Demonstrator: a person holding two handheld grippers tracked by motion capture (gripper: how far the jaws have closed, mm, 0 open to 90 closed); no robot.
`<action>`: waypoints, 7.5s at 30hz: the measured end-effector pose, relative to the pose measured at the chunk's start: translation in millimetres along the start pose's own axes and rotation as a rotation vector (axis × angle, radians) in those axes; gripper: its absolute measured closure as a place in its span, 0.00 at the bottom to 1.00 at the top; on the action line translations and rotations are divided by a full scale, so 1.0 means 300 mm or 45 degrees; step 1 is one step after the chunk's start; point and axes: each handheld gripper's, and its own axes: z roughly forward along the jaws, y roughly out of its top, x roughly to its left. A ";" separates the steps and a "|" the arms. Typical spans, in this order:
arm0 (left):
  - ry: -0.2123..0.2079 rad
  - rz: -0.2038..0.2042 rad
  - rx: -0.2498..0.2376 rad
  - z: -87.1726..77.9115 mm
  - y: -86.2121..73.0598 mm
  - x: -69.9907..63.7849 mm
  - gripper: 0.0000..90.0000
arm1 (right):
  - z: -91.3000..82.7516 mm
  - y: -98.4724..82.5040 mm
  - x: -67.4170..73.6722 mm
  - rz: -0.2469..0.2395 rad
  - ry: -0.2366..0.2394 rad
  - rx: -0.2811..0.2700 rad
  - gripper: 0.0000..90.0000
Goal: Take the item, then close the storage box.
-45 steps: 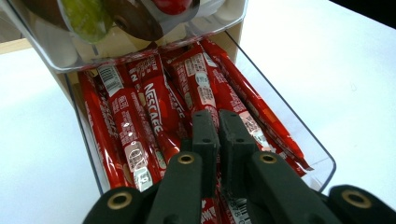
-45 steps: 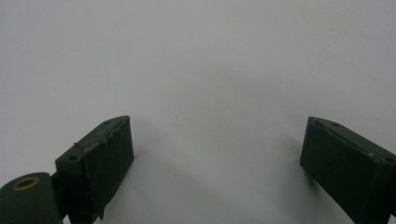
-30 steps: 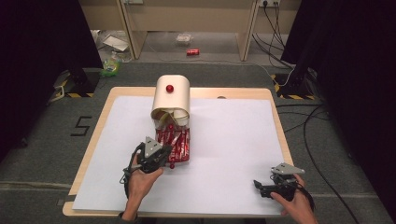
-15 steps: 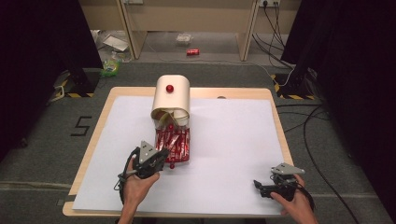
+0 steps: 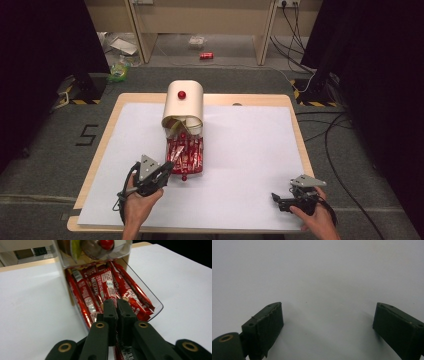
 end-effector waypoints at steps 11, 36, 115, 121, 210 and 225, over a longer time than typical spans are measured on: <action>0.044 -0.028 -0.032 -0.048 -0.005 0.035 0.95 | 0.000 0.000 0.000 -0.001 0.000 0.000 0.11; 0.155 -0.099 -0.060 -0.092 -0.035 0.137 0.95 | 0.000 0.000 0.000 -0.002 0.000 0.000 0.11; 0.251 -0.141 0.071 0.017 -0.163 0.250 0.32 | 0.001 0.000 0.000 0.000 0.001 -0.001 0.11; 0.247 -0.125 0.033 0.003 -0.171 0.242 0.22 | 0.001 0.000 0.000 0.001 0.001 -0.001 0.11; 0.095 -0.055 0.021 0.131 -0.174 0.054 0.16 | 0.001 0.000 0.000 -0.001 0.002 0.002 0.11; 0.099 -0.092 0.008 0.156 -0.141 0.058 0.17 | 0.000 0.000 0.001 -0.001 0.001 0.004 0.11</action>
